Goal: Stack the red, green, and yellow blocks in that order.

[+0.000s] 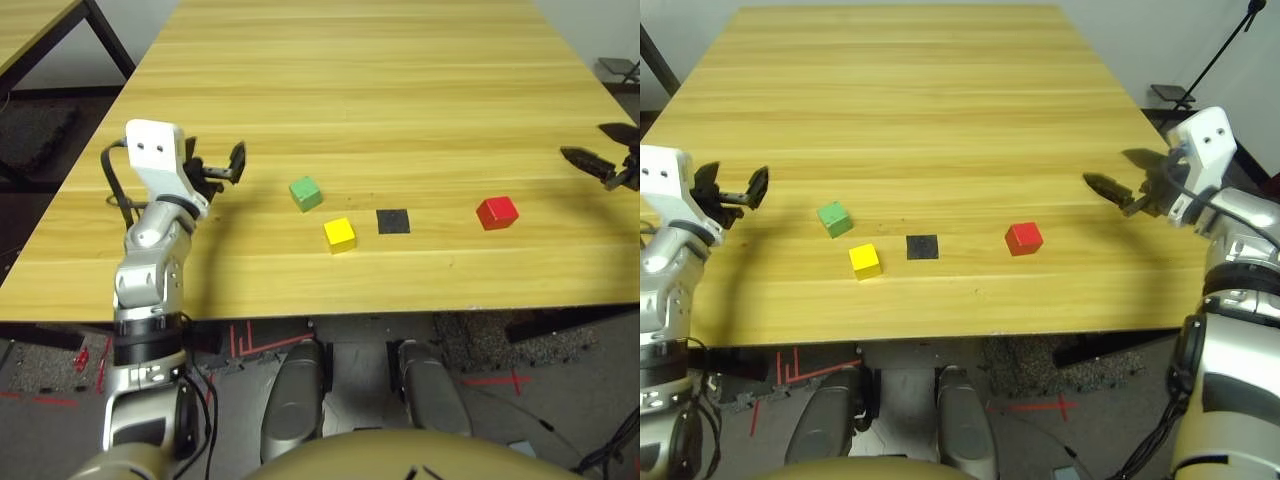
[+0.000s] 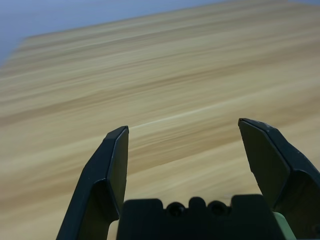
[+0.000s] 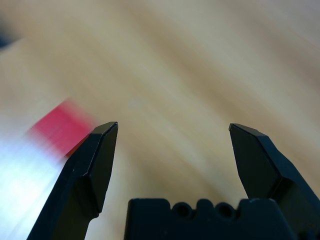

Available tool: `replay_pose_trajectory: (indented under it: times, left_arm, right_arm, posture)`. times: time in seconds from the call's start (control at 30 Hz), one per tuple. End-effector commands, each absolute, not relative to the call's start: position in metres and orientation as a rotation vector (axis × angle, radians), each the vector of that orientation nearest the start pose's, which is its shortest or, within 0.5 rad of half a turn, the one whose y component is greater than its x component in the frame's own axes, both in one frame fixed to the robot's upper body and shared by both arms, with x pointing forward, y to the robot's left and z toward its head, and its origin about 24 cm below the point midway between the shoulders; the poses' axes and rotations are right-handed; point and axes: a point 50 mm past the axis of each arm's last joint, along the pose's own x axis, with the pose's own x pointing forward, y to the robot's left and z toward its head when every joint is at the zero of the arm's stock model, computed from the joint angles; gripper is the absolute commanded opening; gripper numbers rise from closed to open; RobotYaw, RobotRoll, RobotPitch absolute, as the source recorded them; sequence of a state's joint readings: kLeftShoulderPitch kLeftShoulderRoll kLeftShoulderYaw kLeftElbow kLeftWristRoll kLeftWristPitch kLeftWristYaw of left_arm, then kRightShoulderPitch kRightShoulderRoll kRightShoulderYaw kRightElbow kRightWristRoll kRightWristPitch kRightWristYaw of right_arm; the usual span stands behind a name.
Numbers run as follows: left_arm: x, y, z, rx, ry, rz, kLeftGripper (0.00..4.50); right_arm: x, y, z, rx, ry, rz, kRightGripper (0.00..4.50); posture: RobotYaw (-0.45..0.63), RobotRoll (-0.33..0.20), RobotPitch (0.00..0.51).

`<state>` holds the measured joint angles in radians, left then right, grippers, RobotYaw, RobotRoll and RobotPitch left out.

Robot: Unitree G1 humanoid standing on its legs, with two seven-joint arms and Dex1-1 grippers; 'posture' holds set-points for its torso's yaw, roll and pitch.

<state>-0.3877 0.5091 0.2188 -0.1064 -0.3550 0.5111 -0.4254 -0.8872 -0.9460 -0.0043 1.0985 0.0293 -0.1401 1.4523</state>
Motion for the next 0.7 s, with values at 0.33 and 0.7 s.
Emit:
replay_pose_trajectory:
  times: [0.33,0.7]
  left_arm:
    - [0.308,0.213,0.195,0.196,-0.007,-0.513,4.47]
    - [0.302,0.207,0.192,0.2,0.006,-0.519,4.47]
  right_arm:
    - [0.327,-0.308,0.186,-0.861,0.624,1.219,4.5]
    - [0.341,-0.275,0.171,-0.898,0.613,1.344,4.5]
  posture:
    - [0.12,-0.165,0.077]
    - [0.17,-0.171,0.076]
